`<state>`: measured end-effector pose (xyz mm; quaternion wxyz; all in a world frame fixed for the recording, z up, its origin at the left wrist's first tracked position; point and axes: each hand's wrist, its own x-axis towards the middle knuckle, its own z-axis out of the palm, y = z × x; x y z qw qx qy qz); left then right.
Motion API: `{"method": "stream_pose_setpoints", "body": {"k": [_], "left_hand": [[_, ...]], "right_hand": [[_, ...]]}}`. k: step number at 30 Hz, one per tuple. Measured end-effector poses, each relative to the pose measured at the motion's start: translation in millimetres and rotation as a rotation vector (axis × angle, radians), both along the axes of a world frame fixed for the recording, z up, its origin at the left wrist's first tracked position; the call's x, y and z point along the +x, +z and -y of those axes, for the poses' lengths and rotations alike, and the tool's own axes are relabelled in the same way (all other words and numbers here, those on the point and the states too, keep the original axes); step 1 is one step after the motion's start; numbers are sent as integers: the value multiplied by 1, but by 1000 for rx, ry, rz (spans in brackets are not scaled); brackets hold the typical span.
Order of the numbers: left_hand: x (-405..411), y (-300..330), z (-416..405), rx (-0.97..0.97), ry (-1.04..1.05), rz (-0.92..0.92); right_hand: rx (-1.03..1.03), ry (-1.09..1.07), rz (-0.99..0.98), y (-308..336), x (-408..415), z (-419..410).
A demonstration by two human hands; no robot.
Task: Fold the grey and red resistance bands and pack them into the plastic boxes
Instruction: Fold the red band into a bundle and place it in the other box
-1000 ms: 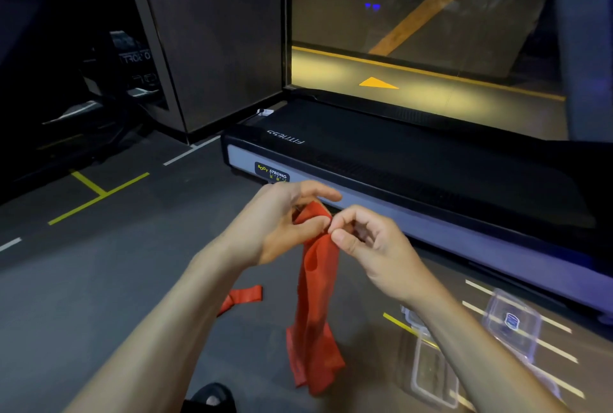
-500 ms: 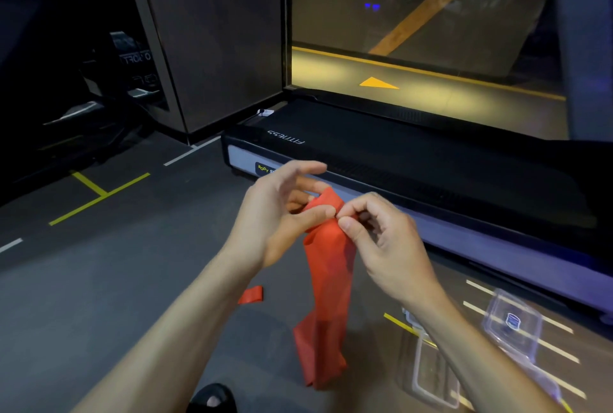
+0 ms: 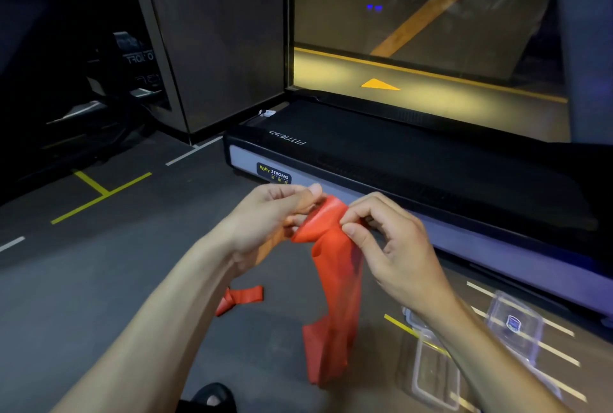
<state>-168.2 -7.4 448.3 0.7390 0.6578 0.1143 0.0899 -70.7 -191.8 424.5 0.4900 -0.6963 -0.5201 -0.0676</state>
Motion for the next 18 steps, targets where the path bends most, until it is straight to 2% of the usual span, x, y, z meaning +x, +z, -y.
{"method": "stream_pose_setpoints", "body": {"k": [18], "left_hand": [[-1, -2, 0, 14, 25, 70]], "right_hand": [[-29, 7, 32, 3, -1, 2]]}}
